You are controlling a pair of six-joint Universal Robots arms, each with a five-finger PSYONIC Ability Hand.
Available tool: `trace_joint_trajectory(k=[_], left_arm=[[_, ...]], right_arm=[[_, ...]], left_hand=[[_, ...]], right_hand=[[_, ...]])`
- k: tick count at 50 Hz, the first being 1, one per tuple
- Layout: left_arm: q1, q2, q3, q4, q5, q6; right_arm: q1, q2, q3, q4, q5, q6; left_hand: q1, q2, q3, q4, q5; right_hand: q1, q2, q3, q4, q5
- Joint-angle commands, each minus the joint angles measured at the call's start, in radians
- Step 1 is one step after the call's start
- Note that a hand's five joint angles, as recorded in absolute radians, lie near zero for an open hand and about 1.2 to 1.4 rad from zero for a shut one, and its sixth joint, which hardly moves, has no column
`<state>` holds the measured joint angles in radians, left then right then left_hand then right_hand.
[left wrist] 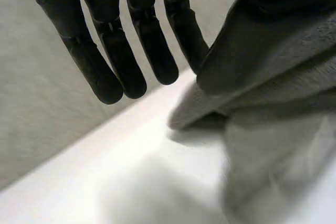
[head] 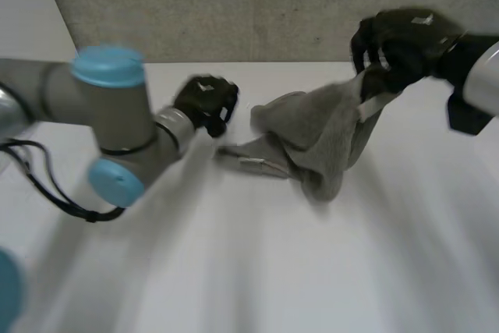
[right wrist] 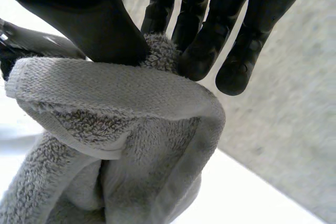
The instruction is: Fold the towel.
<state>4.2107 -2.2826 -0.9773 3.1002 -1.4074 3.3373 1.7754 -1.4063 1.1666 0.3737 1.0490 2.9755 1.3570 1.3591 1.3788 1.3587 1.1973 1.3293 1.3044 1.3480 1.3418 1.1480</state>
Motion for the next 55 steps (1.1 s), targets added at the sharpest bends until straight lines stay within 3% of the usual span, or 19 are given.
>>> trace_joint_trajectory(k=[1,7,15,16,17,18,19,20,27,32,40,49,55], left_arm=[[0.135,0.316,-0.294,0.087,0.067,-0.062],[0.247,0.422,-0.498,0.150,0.142,-0.053],[0.236,0.384,-0.646,0.242,0.208,-0.052],[0.209,0.353,-0.643,0.261,0.209,-0.050],[0.172,0.324,-0.624,0.276,0.206,-0.050],[0.172,0.324,-0.624,0.276,0.206,-0.050],[0.143,0.301,-0.595,0.290,0.202,-0.053],[0.120,0.261,-0.548,0.299,0.193,-0.056],[0.080,0.066,-0.327,0.247,0.157,-0.056],[0.031,-0.160,-0.050,0.138,0.114,-0.055],[0.011,-0.365,0.216,0.009,0.107,-0.053],[0.000,-0.413,0.302,-0.002,0.087,-0.052],[0.000,-0.420,0.333,-0.005,0.088,-0.052]], right_arm=[[-0.137,-0.092,-0.090,0.172,-0.044,0.028],[-0.229,-0.059,-0.023,0.226,-0.063,-0.001],[-0.205,0.044,0.123,0.200,-0.061,-0.119],[-0.185,0.049,0.133,0.183,-0.061,-0.113],[-0.185,0.049,0.133,0.183,-0.061,-0.113],[-0.171,0.050,0.143,0.160,-0.060,-0.106],[-0.163,0.050,0.151,0.139,-0.058,-0.095],[-0.156,0.049,0.159,0.122,-0.058,-0.087],[-0.146,0.050,0.174,0.105,-0.063,-0.081],[-0.133,0.069,0.183,0.082,-0.061,-0.082],[-0.131,0.104,0.192,0.056,-0.061,-0.089],[-0.133,0.125,0.194,0.047,-0.063,-0.098],[-0.136,0.132,0.197,0.040,-0.063,-0.098]], left_hand=[[0.039,0.037,0.017,0.038,0.024],[0.039,0.037,0.017,0.038,0.024],[0.039,0.037,0.017,0.038,0.024],[-0.222,-0.224,-0.244,-0.224,-0.237],[-0.759,-0.761,-0.781,-0.761,-0.774],[-0.765,-0.767,-0.787,-0.766,-0.780],[-1.032,-1.034,-1.054,-1.034,-1.047],[-1.046,-1.049,-1.068,-1.048,-1.061],[-0.991,-0.993,-1.013,-0.992,-1.006],[-0.830,-0.832,-0.851,-0.831,-0.844],[-0.644,-0.647,-0.666,-0.646,-0.659],[-0.577,-0.579,-0.599,-0.579,-0.592],[-0.380,-0.382,-0.402,-0.382,-0.395]], right_hand=[[0.067,0.092,0.048,0.054,0.074],[0.067,0.092,0.048,0.054,0.074],[0.067,0.092,0.048,0.054,0.074],[0.067,0.092,0.048,0.054,0.074],[0.067,0.092,0.048,0.054,0.074],[0.067,0.092,0.048,0.054,0.074],[0.067,0.092,0.048,0.054,0.074],[0.067,0.092,0.048,0.054,0.074],[0.067,0.092,0.048,0.054,0.074],[0.067,0.092,0.048,0.054,0.074],[0.067,0.092,0.048,0.054,0.074],[0.067,0.092,0.048,0.054,0.074],[0.067,0.092,0.048,0.054,0.074]])
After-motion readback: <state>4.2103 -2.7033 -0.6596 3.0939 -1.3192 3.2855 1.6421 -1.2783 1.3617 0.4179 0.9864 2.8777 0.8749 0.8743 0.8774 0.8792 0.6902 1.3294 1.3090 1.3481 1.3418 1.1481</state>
